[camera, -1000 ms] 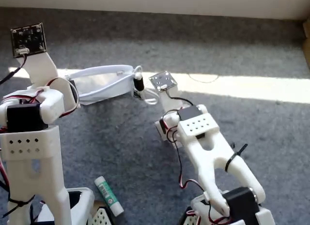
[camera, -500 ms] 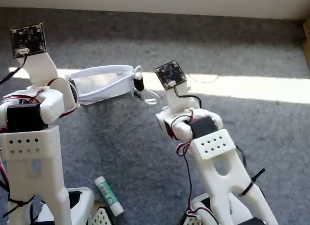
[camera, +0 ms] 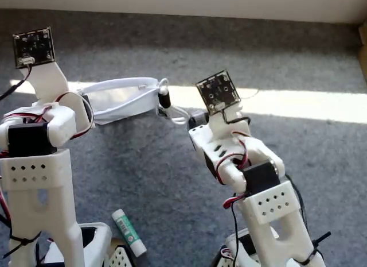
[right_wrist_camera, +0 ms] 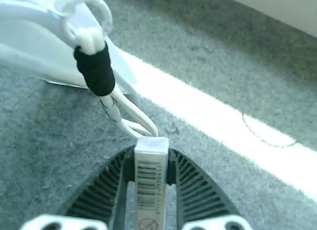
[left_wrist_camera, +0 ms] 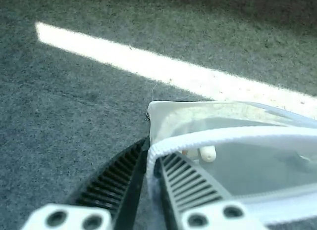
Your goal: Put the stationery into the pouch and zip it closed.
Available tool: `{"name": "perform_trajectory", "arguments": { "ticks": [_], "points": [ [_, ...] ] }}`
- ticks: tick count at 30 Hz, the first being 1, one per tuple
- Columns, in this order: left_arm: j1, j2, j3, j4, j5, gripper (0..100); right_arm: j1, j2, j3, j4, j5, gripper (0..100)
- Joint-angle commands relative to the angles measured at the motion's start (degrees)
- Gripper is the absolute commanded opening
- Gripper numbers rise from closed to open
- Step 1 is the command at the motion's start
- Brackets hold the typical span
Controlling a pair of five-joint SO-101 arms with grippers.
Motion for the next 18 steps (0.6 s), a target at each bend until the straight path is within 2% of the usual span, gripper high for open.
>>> {"name": "perform_trajectory", "arguments": {
  "ticks": [1,6,18],
  "points": [
    [-0.7,0.2,0.4,-0.3,-0.5,1,-0.7,-4.7,-1.1,0.0,-0.5,0.5],
    [-0.7,0.2,0.4,-0.3,-0.5,1,-6.4,-8.7,-1.2,-1.3,-0.5,0.5],
    [-0.7,0.2,0.4,-0.7,-0.5,1,-15.6,-10.2,-0.7,-24.8,-0.6,0.5]
  ]
}}
